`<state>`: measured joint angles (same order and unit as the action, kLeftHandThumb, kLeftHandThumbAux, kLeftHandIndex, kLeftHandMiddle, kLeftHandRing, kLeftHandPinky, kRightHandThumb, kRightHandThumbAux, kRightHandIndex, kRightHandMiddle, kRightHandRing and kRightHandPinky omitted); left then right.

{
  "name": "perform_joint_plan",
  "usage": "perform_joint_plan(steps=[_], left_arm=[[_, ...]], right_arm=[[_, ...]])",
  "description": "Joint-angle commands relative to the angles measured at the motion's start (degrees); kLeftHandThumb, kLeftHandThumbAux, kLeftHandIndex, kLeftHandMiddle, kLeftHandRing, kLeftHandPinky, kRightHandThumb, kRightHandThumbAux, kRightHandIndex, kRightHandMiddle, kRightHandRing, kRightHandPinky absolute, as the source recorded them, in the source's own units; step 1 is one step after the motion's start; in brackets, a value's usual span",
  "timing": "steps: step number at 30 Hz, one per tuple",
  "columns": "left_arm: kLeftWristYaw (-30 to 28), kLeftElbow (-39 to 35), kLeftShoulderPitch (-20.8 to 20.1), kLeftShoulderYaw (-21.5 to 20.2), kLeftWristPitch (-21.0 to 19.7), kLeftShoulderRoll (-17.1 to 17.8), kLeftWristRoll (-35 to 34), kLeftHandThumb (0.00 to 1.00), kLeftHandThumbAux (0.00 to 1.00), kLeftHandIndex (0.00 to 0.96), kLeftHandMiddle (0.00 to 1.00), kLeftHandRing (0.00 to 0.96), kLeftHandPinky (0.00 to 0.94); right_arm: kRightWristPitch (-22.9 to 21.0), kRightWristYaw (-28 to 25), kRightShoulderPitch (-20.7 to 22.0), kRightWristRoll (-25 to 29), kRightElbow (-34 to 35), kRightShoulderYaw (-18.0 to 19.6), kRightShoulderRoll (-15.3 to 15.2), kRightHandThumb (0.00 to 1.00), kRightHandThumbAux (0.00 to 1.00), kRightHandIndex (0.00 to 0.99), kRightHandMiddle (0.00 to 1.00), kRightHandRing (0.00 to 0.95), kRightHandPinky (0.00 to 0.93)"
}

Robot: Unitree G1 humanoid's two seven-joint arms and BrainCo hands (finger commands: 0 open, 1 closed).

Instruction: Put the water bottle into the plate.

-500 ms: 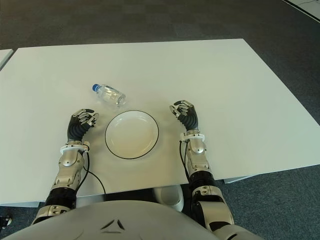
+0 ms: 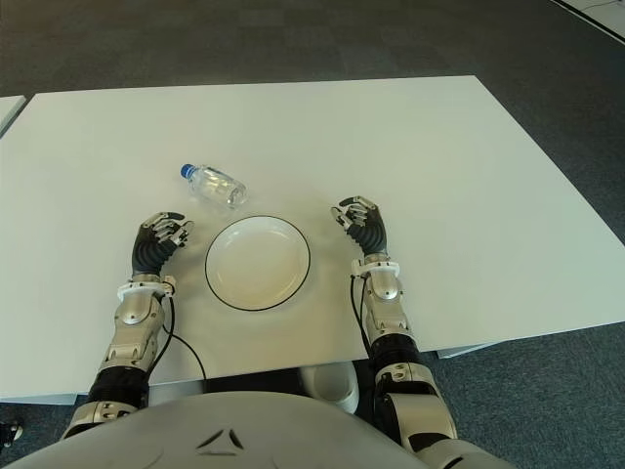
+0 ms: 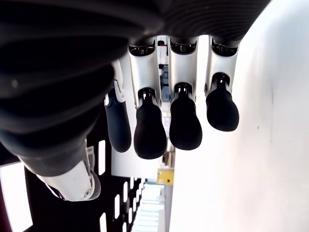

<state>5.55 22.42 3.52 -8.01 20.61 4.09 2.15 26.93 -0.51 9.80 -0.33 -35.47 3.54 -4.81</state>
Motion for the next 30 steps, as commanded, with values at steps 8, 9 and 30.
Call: perform_joint_plan(steps=[8, 9, 30], left_arm=[[0.76, -4.18, -0.14, 0.21, -1.12, 0.65, 1.33, 0.706, 0.712, 0.435, 0.663, 0.639, 0.623], [1.25, -4.47, -0.37, 0.25, -1.07, 0.86, 2.07, 0.706, 0.712, 0.435, 0.664, 0.64, 0.624], [15.7, -6.1, -5.34, 6.36, -4.44, 10.48, 28.32, 0.708, 0.717, 0.43, 0.702, 0.69, 0.673]], right_arm=[[-0.72, 0.25, -0.4, -0.43, 0.02, -0.18, 0.25, 0.702, 0.731, 0.439, 0.761, 0.748, 0.726], [-0.74, 0.31, -0.38, -0.46, 0.02, -0.19, 0.27, 0.702, 0.731, 0.439, 0.761, 0.748, 0.727], [-1.07, 0.96, -0.38, -0.71, 0.02, -0.29, 0.59, 0.702, 0.731, 0.439, 0.755, 0.74, 0.716]])
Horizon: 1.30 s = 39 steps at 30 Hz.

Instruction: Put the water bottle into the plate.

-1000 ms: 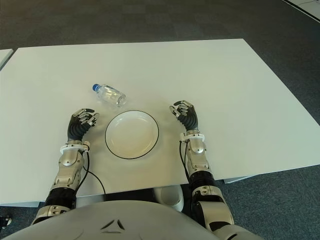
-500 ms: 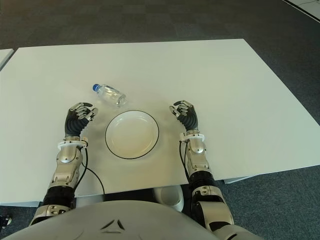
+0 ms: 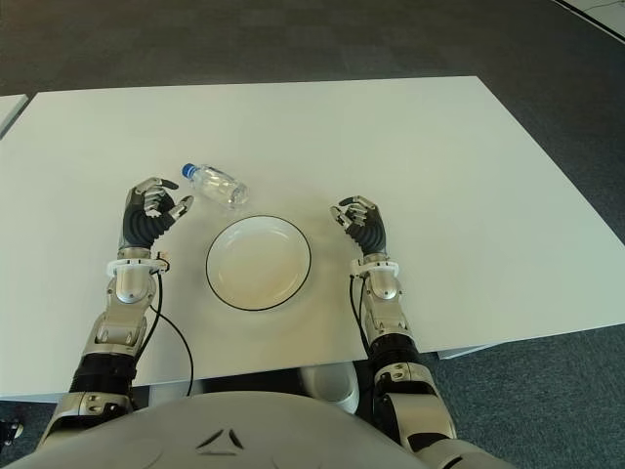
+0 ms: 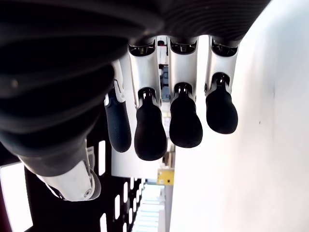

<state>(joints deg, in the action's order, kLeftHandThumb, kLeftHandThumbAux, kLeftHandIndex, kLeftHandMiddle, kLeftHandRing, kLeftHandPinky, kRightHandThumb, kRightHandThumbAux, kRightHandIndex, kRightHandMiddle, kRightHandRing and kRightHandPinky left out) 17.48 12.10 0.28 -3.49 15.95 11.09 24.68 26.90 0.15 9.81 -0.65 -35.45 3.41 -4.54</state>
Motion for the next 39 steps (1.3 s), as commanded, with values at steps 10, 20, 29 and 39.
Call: perform_joint_plan(steps=[10, 20, 29, 39], left_arm=[[8.93, 9.05, -6.2, 6.1, 0.48, 8.39, 12.46, 0.827, 0.678, 0.395, 0.547, 0.585, 0.556], [11.83, 19.37, -13.64, 9.96, -0.55, 12.21, 15.95, 0.718, 0.561, 0.214, 0.257, 0.24, 0.269], [20.99, 33.14, -21.78, 18.15, -0.09, 14.01, 22.46, 0.708, 0.407, 0.032, 0.012, 0.012, 0.024], [24.86, 49.4, -29.4, 24.55, -1.82, 12.26, 23.9, 0.64, 0.308, 0.001, 0.0, 0.0, 0.0]], right_arm=[[-1.75, 0.35, -0.51, -0.16, 0.34, -0.01, 0.38, 0.701, 0.73, 0.439, 0.75, 0.736, 0.714], [-2.3, 0.47, -0.53, -0.04, 0.42, 0.18, 0.41, 0.703, 0.73, 0.439, 0.747, 0.734, 0.727], [-2.89, 1.22, -0.75, -0.18, 0.88, 0.16, 0.51, 0.703, 0.73, 0.439, 0.738, 0.725, 0.715], [-3.07, 0.33, -0.95, 0.71, 1.29, 0.4, 0.53, 0.703, 0.729, 0.439, 0.736, 0.725, 0.725]])
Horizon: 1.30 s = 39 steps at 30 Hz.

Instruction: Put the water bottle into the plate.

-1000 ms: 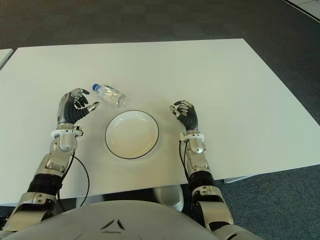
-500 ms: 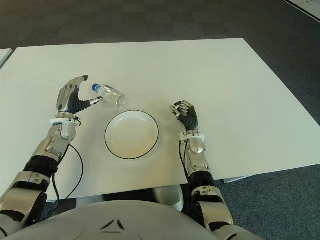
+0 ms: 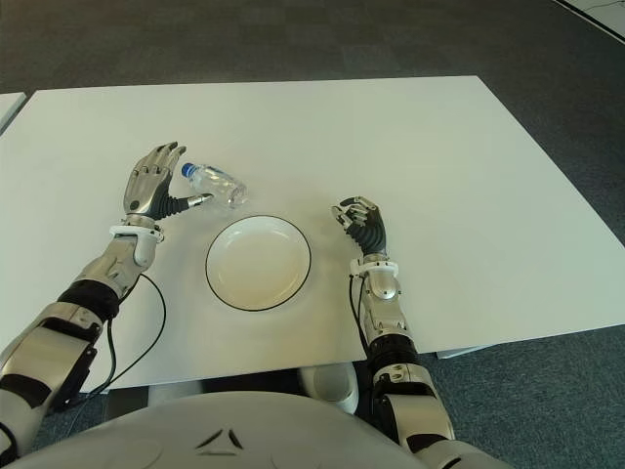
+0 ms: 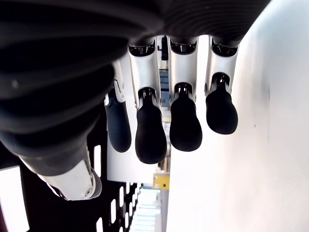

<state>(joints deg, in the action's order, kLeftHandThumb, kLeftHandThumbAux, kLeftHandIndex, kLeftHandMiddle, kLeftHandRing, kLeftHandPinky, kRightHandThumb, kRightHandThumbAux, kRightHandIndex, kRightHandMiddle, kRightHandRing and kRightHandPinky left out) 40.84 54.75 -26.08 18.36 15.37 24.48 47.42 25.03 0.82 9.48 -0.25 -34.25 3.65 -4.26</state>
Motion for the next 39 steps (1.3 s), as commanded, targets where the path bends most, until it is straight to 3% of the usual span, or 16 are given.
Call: perform_joint_plan(steps=[1, 10, 20, 39], left_arm=[[1.77, 7.82, -3.59, 3.22, -1.38, -1.22, 1.16, 0.636, 0.303, 0.0, 0.0, 0.0, 0.0], [2.79, 15.84, -8.2, 7.3, -2.85, -2.21, 0.95, 0.616, 0.259, 0.0, 0.0, 0.0, 0.0], [1.17, 19.12, -10.34, 10.49, -3.55, -2.64, 0.64, 0.65, 0.252, 0.0, 0.0, 0.0, 0.0], [-12.6, 23.25, -12.85, 17.69, -9.51, -4.28, 2.41, 0.715, 0.257, 0.0, 0.0, 0.0, 0.0]], right_arm=[[-1.21, -0.34, -0.62, 0.28, 0.11, 0.17, 0.21, 0.703, 0.729, 0.439, 0.737, 0.726, 0.727], [-1.25, 0.04, -0.64, -0.13, -0.11, 0.16, 0.2, 0.703, 0.729, 0.439, 0.742, 0.731, 0.728], [-0.86, 0.0, -0.73, -0.1, -0.08, 0.11, 0.34, 0.702, 0.729, 0.439, 0.742, 0.729, 0.713], [-0.3, -0.08, -1.3, -0.01, 0.31, 0.24, 0.32, 0.702, 0.729, 0.439, 0.748, 0.735, 0.726]])
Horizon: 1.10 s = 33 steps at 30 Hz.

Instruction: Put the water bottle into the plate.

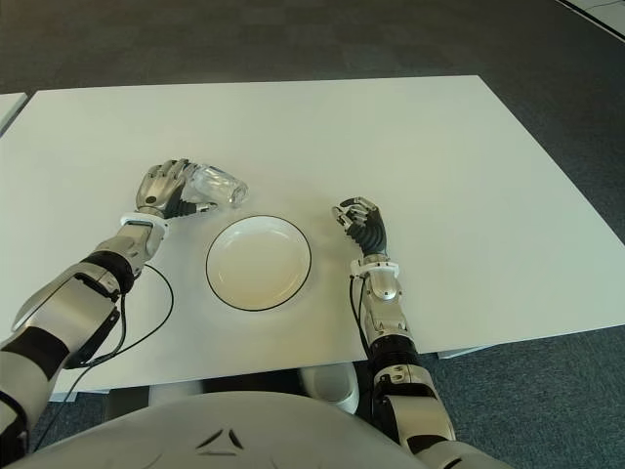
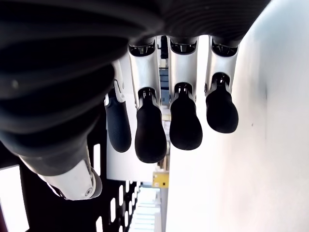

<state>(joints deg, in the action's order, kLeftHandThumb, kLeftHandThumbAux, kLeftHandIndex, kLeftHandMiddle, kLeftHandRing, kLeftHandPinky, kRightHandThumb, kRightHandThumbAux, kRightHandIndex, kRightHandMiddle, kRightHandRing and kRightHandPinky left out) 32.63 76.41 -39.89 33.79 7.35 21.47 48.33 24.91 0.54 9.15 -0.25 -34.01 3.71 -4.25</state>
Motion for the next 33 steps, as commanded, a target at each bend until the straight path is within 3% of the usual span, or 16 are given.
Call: perform_joint_plan(steps=[1, 13, 25, 33], left_arm=[[-4.7, 1.63, 0.88, 2.65, -1.78, -1.3, 1.58, 0.712, 0.258, 0.0, 0.0, 0.0, 0.0], [-5.96, 2.06, 0.1, 7.28, -4.62, -1.89, 3.15, 0.69, 0.265, 0.0, 0.0, 0.0, 0.0], [-5.53, 2.39, -2.0, 14.88, -8.56, -2.68, 8.18, 0.684, 0.293, 0.0, 0.0, 0.0, 0.0], [-6.52, 3.24, -3.71, 17.25, -10.97, -2.97, 9.48, 0.67, 0.311, 0.0, 0.0, 0.0, 0.0]], right_arm=[[-0.17, 0.28, -1.01, -0.03, 0.12, 0.19, 0.34, 0.702, 0.729, 0.439, 0.748, 0.736, 0.728], [-0.42, 0.95, -1.29, -0.28, 0.52, 0.1, 0.34, 0.703, 0.729, 0.439, 0.75, 0.74, 0.739], [-0.61, 0.72, -1.36, -0.28, 0.52, -0.12, 0.36, 0.703, 0.729, 0.439, 0.744, 0.735, 0.732], [-0.81, 0.64, -1.52, -0.12, 0.98, -0.15, 0.53, 0.703, 0.729, 0.439, 0.74, 0.73, 0.724]])
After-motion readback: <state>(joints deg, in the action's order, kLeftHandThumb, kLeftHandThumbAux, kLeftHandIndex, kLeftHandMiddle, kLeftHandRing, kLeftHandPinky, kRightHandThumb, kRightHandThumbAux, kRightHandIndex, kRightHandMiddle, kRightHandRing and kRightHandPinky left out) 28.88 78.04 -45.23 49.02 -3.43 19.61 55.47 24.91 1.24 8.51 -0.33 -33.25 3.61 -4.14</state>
